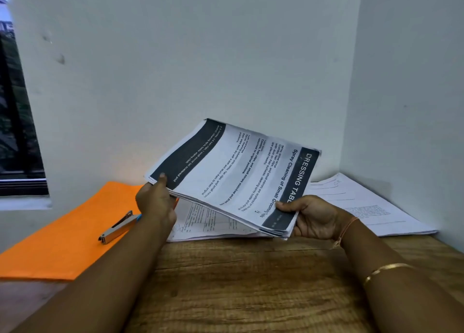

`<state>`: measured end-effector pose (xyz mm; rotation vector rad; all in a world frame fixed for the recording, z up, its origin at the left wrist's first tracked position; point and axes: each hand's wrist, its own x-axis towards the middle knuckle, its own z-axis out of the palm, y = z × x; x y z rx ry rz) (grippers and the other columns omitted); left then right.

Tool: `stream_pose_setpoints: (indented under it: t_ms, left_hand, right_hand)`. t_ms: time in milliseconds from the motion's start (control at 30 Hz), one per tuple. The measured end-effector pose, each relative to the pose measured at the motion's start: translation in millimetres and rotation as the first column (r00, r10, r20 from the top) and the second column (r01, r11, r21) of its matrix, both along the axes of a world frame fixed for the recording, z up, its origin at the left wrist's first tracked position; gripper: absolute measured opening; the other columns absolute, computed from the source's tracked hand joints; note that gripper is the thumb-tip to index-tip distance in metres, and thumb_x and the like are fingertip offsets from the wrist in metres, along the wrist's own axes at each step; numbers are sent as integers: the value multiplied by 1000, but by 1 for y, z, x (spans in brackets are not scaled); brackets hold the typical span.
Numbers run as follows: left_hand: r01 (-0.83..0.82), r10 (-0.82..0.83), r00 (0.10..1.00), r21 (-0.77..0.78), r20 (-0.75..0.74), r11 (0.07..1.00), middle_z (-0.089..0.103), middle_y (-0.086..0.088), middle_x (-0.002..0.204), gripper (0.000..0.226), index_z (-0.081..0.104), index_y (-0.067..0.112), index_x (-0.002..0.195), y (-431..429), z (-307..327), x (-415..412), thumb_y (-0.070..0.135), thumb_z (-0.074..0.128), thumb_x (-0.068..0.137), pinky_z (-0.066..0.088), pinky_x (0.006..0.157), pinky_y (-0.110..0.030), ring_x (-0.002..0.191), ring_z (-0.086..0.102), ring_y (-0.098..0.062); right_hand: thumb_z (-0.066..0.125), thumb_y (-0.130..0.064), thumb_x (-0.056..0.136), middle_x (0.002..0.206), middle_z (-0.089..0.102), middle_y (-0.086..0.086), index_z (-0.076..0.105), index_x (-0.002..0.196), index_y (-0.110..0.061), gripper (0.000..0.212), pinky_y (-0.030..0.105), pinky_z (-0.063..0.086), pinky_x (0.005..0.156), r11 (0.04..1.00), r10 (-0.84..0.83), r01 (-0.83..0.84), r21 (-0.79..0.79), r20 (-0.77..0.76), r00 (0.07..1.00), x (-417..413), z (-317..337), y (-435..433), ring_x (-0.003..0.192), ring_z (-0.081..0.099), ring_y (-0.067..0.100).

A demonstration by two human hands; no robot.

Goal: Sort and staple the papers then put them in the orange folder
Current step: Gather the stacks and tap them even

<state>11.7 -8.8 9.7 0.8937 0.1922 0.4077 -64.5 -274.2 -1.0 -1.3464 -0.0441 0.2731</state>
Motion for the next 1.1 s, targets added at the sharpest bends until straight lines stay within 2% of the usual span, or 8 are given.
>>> stream_pose_setpoints:
  t_ms: [100, 267, 533, 600, 733, 867, 967, 1100]
  left_hand:
    - [-63, 61, 997, -34, -46, 997, 57, -3, 73, 24, 52, 12, 69, 4, -1, 5, 11, 56, 93, 47, 66, -29, 62, 53, -16]
    - [-54, 46, 996, -110, -74, 992, 59, -2, 73, 20, 52, 13, 71, 3, 1, 0, 6, 50, 90, 50, 59, -27, 62, 58, -16]
    - [24, -37, 995, -146, -88, 989, 64, -4, 79, 16, 57, 10, 78, 8, -1, 2, 5, 45, 88, 55, 61, -27, 67, 63, -16]
    - [-33, 26, 995, -83, -92, 996, 63, -5, 79, 15, 55, 9, 73, 9, -3, 3, 6, 49, 86, 54, 58, -26, 70, 63, -16]
    - [-130, 145, 987, 187, -71, 974, 61, -4, 75, 17, 53, 10, 65, 14, -8, 8, 6, 56, 81, 47, 54, -23, 64, 60, -15]
    - [-119, 147, 988, 356, -52, 927, 68, -9, 92, 10, 64, 3, 86, 16, -13, 13, 8, 59, 80, 49, 55, -27, 75, 64, -20]
    - [-142, 158, 987, 412, -5, 900, 66, -9, 105, 8, 60, 12, 91, 15, -12, 13, 9, 59, 84, 56, 66, -33, 91, 65, -25]
    - [-128, 150, 989, 422, -18, 897, 67, -11, 105, 5, 60, 15, 90, 14, -10, 9, 11, 60, 87, 57, 73, -38, 89, 66, -25]
  right_hand:
    - [55, -2, 75, 98, 70, 21, 60, 107, 1, 32, 47, 58, 66, 1000, -23, 23, -5, 1, 1000, 0, 0, 2, 78, 72, 32]
    - [54, 0, 78, 101, 70, 20, 59, 110, -1, 32, 52, 53, 77, 998, -60, 60, -1, 10, 998, 3, -2, 0, 83, 71, 32]
    - [43, 4, 94, 93, 71, 18, 61, 104, 0, 21, 47, 56, 72, 993, -117, 117, -6, 16, 993, 5, -4, -3, 78, 72, 29]
    - [43, 6, 93, 91, 72, 18, 60, 104, 0, 21, 46, 57, 70, 990, -143, 143, 3, 17, 990, 5, -4, -5, 76, 72, 29]
    - [44, 8, 92, 81, 72, 16, 61, 99, 0, 19, 40, 60, 60, 975, -222, 223, -8, 25, 975, 4, -2, -8, 67, 72, 26]
    - [47, 8, 92, 83, 70, 16, 60, 98, -1, 17, 34, 59, 51, 950, -305, 307, -50, 40, 951, 3, -1, -10, 62, 71, 24]
    - [48, 7, 91, 88, 69, 17, 59, 101, -1, 17, 35, 59, 54, 943, -324, 326, -67, 34, 945, 2, -1, -10, 65, 70, 24]
    - [48, 7, 91, 83, 70, 16, 60, 98, -1, 16, 34, 59, 52, 944, -321, 322, -67, 25, 947, 1, 0, -9, 63, 71, 24]
